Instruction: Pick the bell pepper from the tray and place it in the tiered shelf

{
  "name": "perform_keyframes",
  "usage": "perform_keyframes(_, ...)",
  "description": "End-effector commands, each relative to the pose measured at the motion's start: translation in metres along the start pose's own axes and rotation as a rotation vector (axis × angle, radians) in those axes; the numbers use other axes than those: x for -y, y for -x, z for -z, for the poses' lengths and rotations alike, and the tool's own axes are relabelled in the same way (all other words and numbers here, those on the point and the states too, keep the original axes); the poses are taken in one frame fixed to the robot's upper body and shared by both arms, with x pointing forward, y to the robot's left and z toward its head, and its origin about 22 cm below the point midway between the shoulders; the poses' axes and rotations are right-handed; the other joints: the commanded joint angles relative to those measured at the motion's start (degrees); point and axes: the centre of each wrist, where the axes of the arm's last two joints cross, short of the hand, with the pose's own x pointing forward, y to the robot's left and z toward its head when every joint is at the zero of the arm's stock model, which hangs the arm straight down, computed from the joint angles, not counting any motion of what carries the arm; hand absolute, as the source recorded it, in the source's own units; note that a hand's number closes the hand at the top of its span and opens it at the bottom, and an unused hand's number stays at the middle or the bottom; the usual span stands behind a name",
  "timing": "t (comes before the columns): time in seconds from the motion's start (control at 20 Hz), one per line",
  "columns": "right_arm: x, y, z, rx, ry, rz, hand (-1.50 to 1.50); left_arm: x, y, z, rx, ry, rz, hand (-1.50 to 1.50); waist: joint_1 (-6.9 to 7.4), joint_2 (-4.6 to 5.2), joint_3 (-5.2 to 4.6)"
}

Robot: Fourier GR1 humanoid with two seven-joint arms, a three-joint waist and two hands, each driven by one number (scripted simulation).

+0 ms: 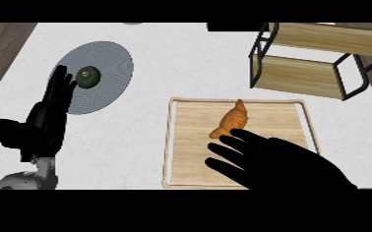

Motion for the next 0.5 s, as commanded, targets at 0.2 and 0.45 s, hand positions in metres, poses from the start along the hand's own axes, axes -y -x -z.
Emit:
perform_keyframes(0.2, -0.026, 0.016, 0.019, -0.196, -0.043, -0.177, -1.50, 0.003, 0.009, -0.007, 0.010, 0.001, -0.006, 0.00, 0.18, 0.10, 0.00)
perform_keyframes(0.45, -0.053, 0.040, 0.010, -0.160, -0.022, -0.123, -1.50, 0.003, 0.011, -0.009, -0.005, -0.007, -0.014, 0.00, -0.09, 0.09, 0.01)
